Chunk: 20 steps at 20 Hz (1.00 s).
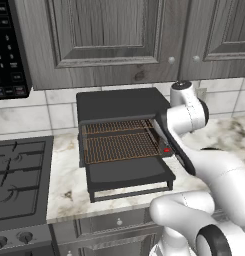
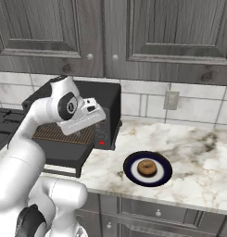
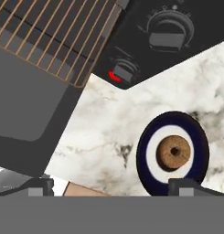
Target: Pick up the bagel from the plate, place it on the toaster oven rack, close the door, and set the timer.
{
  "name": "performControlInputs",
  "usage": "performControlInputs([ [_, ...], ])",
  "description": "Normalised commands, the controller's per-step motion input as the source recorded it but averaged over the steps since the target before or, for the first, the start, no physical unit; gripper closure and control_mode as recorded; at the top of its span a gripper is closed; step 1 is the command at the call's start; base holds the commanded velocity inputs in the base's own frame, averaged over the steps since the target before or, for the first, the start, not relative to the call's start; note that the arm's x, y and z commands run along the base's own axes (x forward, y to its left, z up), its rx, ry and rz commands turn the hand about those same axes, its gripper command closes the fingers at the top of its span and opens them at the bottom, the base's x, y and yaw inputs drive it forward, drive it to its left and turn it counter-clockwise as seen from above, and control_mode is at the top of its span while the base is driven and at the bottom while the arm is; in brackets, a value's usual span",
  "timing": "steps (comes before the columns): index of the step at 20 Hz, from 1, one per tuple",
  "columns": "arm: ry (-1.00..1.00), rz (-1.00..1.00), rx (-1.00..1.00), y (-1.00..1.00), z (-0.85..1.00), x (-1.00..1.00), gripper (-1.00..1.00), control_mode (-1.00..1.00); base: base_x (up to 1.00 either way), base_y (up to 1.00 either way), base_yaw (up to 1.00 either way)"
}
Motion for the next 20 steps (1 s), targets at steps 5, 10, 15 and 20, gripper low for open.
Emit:
performControlInputs([
  [5, 0.0, -0.25, 0.0, -0.62, -0.29, 0.0, -1.0, -1.0, 0.0, 0.0, 0.0],
  [10, 0.01, -0.19, 0.0, -0.54, -0.34, 0.0, -1.0, -1.0, 0.0, 0.0, 0.0],
  [15, 0.01, -0.13, 0.0, -0.5, -0.29, 0.0, -1.0, -1.0, 0.0, 0.0, 0.0],
  [20, 0.01, -0.1, 0.0, -0.48, -0.28, 0.0, -1.0, -1.0, 0.0, 0.0, 0.0],
])
